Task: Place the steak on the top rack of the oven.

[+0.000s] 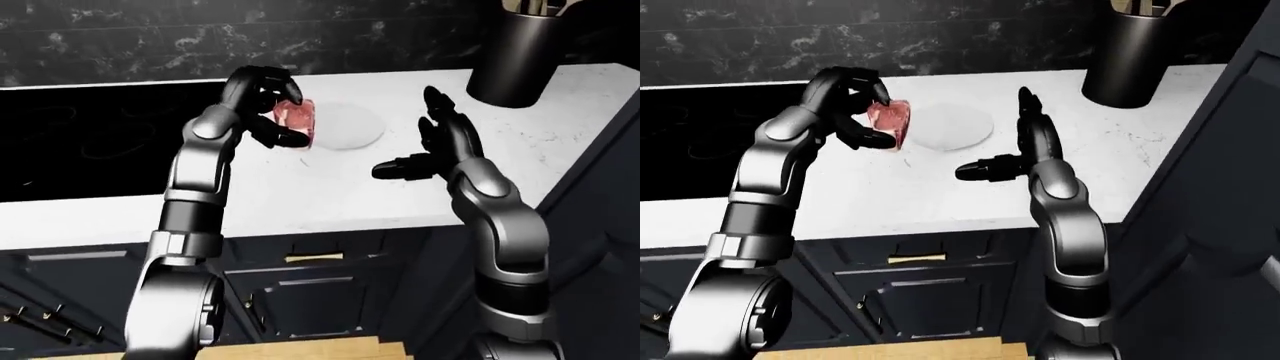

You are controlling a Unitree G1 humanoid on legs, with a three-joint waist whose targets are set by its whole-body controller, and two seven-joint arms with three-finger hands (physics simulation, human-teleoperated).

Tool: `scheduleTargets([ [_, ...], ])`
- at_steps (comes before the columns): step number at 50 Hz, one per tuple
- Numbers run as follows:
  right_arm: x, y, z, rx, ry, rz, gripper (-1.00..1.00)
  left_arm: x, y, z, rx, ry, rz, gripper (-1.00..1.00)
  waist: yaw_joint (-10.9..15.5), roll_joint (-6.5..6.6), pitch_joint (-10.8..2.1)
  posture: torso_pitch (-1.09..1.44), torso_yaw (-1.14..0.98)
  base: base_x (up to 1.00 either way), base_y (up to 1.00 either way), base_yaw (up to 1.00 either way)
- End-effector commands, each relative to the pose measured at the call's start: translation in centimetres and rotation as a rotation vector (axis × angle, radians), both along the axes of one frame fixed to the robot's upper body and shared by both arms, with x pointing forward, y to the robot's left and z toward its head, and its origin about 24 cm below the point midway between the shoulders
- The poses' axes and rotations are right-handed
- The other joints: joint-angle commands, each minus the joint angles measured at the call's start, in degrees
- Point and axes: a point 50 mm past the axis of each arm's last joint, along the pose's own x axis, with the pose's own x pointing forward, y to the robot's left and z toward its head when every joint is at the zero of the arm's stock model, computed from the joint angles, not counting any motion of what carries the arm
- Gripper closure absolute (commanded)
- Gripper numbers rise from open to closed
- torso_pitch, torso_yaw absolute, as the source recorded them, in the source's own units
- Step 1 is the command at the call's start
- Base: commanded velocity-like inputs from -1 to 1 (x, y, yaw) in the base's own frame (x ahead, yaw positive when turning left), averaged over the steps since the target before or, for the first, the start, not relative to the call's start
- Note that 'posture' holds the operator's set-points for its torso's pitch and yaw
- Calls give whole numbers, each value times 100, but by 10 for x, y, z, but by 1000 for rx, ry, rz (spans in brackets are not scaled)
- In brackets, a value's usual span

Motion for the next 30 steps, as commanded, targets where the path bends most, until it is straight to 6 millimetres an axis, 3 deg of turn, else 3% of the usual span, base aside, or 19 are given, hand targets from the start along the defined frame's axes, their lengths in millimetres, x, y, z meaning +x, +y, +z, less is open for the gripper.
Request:
scheduleTargets([
  [1, -3, -5, 25, -6, -117, -23, -100, -6, -9, 34, -9, -136, -36, 63, -68, -40, -199, 0, 0, 0, 10, 0],
  [5, -3, -3, 23, -6, -116, -20, -100, -7, -9, 34, -10, -135, -36, 65, -75, -279, -138, 0, 0, 0, 11, 0],
  [7, -3, -3, 23, -5, -118, -20, -100, -7, -8, 33, -11, -134, -35, 64, -3, -420, -2, 0, 0, 0, 2, 0],
  [8, -3, -3, 24, -1, -121, -25, -100, -7, -8, 33, -11, -135, -36, 64, 28, -507, -9, 0, 0, 0, 0, 0],
  [10, -3, -3, 24, -2, -120, -27, -100, -7, -8, 34, -11, -136, -36, 65, 97, -817, -84, 0, 0, 0, 0, 0],
  [11, -3, -2, 24, -2, -120, -25, -100, -7, -8, 34, -11, -135, -37, 64, 70, -601, 6, 0, 0, 0, 0, 0],
  [13, -3, -3, 25, 0, -120, -26, -100, -7, -8, 34, -11, -136, -35, 62, 51, -578, -32, 0, 0, 0, 0, 0],
  [17, -3, -3, 24, 7, -132, -24, -100, -7, -8, 34, -12, -135, -37, 62, -6, -396, -92, 0, 0, 0, 0, 0],
  [30, -3, -3, 27, 0, -138, -16, -100, -5, -9, 34, -16, -137, -39, 62, -38, -423, -175, 0, 0, 0, 0, 0],
])
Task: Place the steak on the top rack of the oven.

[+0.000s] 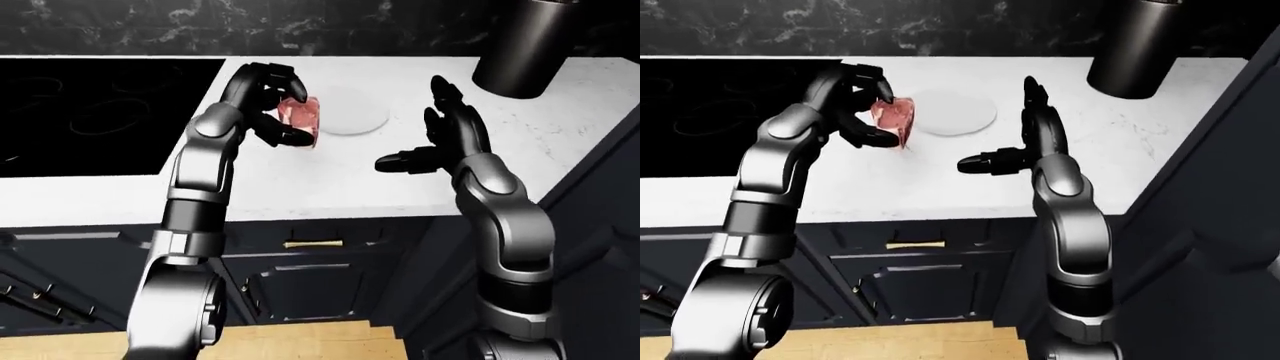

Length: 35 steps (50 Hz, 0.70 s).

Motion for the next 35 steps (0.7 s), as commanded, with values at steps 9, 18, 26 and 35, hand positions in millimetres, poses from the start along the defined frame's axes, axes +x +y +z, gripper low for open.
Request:
scheduleTargets([
  [9, -3, 0, 14, -6, -80, 0, -100, -3, -4, 30, -14, -124, -17, 62, 71, -89, -146, 0, 0, 0, 0, 53],
  [18, -2, 2, 12, -10, -79, 6, -100, -6, 0, 29, -18, -125, -9, 62, 165, -100, -170, 0, 0, 0, 0, 100],
  [26, -2, 3, 11, -12, -76, 8, -100, -5, -1, 29, -18, -124, -11, 62, 192, 473, -122, 0, 0, 0, 0, 100],
  [35, -1, 1, 15, -17, -78, 9, -100, -4, -3, 31, -19, -129, -11, 62, 154, -37, -21, 0, 0, 0, 0, 100],
])
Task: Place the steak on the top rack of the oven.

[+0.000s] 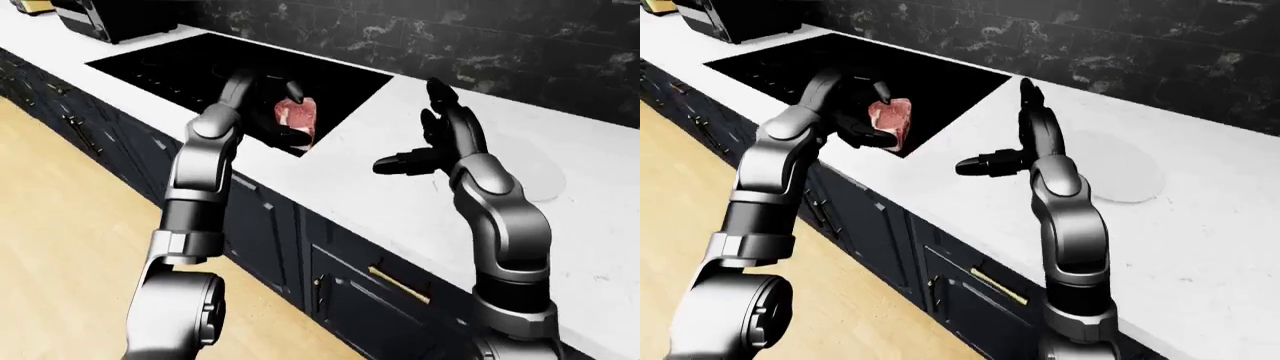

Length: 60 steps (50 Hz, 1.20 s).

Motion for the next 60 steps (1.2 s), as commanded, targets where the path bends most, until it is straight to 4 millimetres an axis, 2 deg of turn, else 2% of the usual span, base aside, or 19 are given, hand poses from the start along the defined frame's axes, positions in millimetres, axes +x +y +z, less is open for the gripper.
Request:
scheduleTargets([
  [1, -2, -1, 17, -7, -86, -7, -100, -5, -7, 34, -15, -139, -33, 62, -46, -6, -146, 0, 0, 0, 0, 100],
  [3, -1, -1, 16, -7, -84, -5, -100, -4, -7, 33, -15, -138, -33, 62, -70, -314, -225, 0, 0, 0, 0, 100],
  [4, -1, -1, 18, -8, -85, -4, -100, -4, -7, 34, -15, -139, -34, 62, -102, -517, -409, 0, 0, 0, 0, 100],
  [5, -1, -1, 18, -9, -85, -5, -100, -5, -7, 35, -15, -140, -33, 62, -121, -268, -202, 0, 0, 0, 0, 100],
  [6, -1, -1, 17, -9, -85, -4, -100, -5, -7, 35, -15, -139, -34, 62, -86, -322, -186, 0, 0, 0, 0, 100],
  [8, -2, -1, 16, -8, -84, -5, -100, -5, -8, 34, -15, -140, -34, 62, -61, -261, -281, 0, 0, 0, 0, 100],
  [13, -2, -1, 14, -8, -81, -5, -100, -5, -8, 33, -15, -139, -35, 63, -90, 62, -248, 0, 0, 0, 0, 100],
  [18, -2, 0, 12, -7, -78, -4, -100, -5, -7, 33, -16, -140, -32, 63, -122, 514, -271, 0, 0, 0, 0, 100],
  [20, -2, 0, 12, -7, -77, -3, -100, -5, -7, 33, -17, -140, -32, 63, -97, 718, -394, 0, 0, 0, 0, 100],
  [31, -3, 1, 10, -6, -75, -2, -100, -6, -6, 33, -16, -140, -32, 63, -37, -4, -159, 0, 0, 0, 0, 100],
  [34, -2, 0, 13, -9, -78, -2, -100, -5, -6, 35, -17, -141, -33, 63, -89, -480, -286, 0, 0, 0, 0, 100],
  [35, -2, 1, 13, -10, -79, -1, -100, -5, -7, 35, -17, -142, -33, 64, -96, -220, -204, 0, 0, 0, 0, 100],
  [37, -2, 1, 12, -12, -77, -1, -100, -5, -7, 36, -18, -141, -34, 64, -74, -325, -212, 0, 0, 0, 0, 100],
  [43, -3, 0, 14, -11, -79, -2, -100, -5, -8, 36, -16, -142, -35, 65, -127, 111, -209, 0, 0, 0, 0, 100],
  [46, -3, 0, 14, -11, -79, -3, -100, -4, -8, 36, -15, -141, -37, 65, -159, 431, -237, 0, 0, 0, 0, 100],
  [48, -2, 0, 8, -7, -74, 0, -100, -5, -7, 36, -16, -143, -35, 64, -128, 861, -374, 0, 0, 0, 0, 100],
  [49, -3, 1, 8, -8, -73, 1, -100, -5, -7, 36, -17, -143, -35, 63, -93, 635, -272, 0, 0, 0, 0, 100],
  [52, -3, 1, 8, -8, -71, 1, -100, -6, -6, 35, -18, -142, -34, 64, 22, 508, -379, 0, 0, 0, 0, 100],
  [60, -3, 2, 6, -8, -71, 4, -100, -6, -5, 35, -18, -143, -31, 62, -37, -86, -150, 0, 0, 0, 0, 100],
])
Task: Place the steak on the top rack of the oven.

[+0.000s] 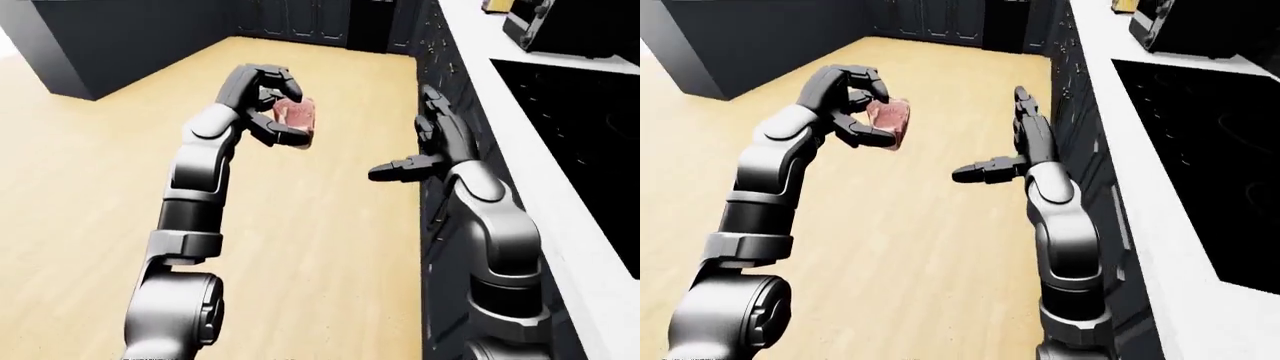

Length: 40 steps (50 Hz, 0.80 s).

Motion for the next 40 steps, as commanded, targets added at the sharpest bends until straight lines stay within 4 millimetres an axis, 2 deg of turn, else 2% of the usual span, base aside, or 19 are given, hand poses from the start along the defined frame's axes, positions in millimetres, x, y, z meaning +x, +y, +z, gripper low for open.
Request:
scheduleTargets([
  [1, -3, -2, 17, -5, -83, -12, -100, -5, -7, 33, -11, -139, -34, 62, -33, -54, -178, 0, 0, 0, 0, 100],
  [2, -2, -2, 17, -5, -83, -12, -100, -5, -8, 33, -12, -139, -35, 63, -64, -273, -269, 0, 0, 0, 0, 100],
  [3, -2, -3, 17, -5, -82, -12, -100, -5, -8, 33, -12, -139, -34, 63, -68, -154, -289, 0, 0, 0, 0, 100],
  [4, -2, -3, 17, -5, -82, -13, -100, -5, -8, 33, -12, -139, -34, 63, -79, -127, -204, 0, 0, 0, 0, 100],
  [5, -2, -3, 19, -6, -84, -12, -100, -5, -7, 34, -12, -140, -34, 62, -49, -132, -209, 0, 0, 0, 0, 100],
  [7, -2, -3, 19, -6, -85, -13, -100, -4, -8, 34, -12, -141, -34, 63, -46, -44, -302, 0, 0, 0, 0, 100],
  [14, -2, -3, 18, -7, -83, -11, -100, -3, -9, 33, -14, -138, -37, 64, -130, 496, -243, 0, 0, 0, 0, 100],
  [16, -1, -3, 17, -7, -81, -10, -100, -3, -9, 32, -14, -137, -36, 65, -129, 761, -283, 0, 0, 0, 0, 100],
  [17, -1, -3, 16, -7, -81, -9, -100, -3, -8, 33, -14, -138, -35, 64, -105, 993, -370, 0, 0, 0, 0, 100],
  [18, -1, -3, 17, -8, -81, -9, -100, -3, -8, 32, -14, -138, -35, 65, -62, 806, -294, 0, 0, 0, 0, 100],
  [19, -1, -3, 17, -8, -81, -9, -100, -3, -8, 32, -14, -138, -36, 64, -76, 850, -316, 0, 0, 0, 0, 100],
  [21, -2, -2, 16, -8, -80, -9, -100, -3, -8, 32, -15, -138, -35, 65, 28, 711, -365, 0, 0, 0, 0, 100],
  [29, -1, 1, 12, -8, -74, -2, -100, -4, -5, 32, -16, -140, -29, 65, -39, 129, -168, 0, 0, 0, 0, 100],
  [31, -1, 1, 13, -8, -75, -2, -100, -5, -5, 31, -17, -139, -28, 64, -43, -192, -250, 0, 0, 0, 0, 100],
  [32, -1, 1, 13, -8, -75, -2, -100, -5, -5, 31, -17, -138, -29, 65, -40, -232, -374, 0, 0, 0, 0, 100],
  [33, -1, 1, 13, -8, -74, -2, -100, -5, -5, 31, -18, -138, -29, 65, -91, -113, -220, 0, 0, 0, 0, 100],
  [34, -1, 1, 13, -8, -74, -2, -100, -4, -5, 31, -18, -138, -29, 65, -55, -136, -187, 0, 0, 0, 0, 100],
  [37, 0, 2, 12, -9, -73, 0, -100, -4, -5, 31, -19, -139, -29, 65, -45, 1, -297, 0, 0, 0, 0, 100],
  [40, 1, 2, 11, -9, -72, -3, -100, -4, -5, 31, -14, -141, -28, 65, -80, 200, -251, 0, 0, 0, 0, 100],
])
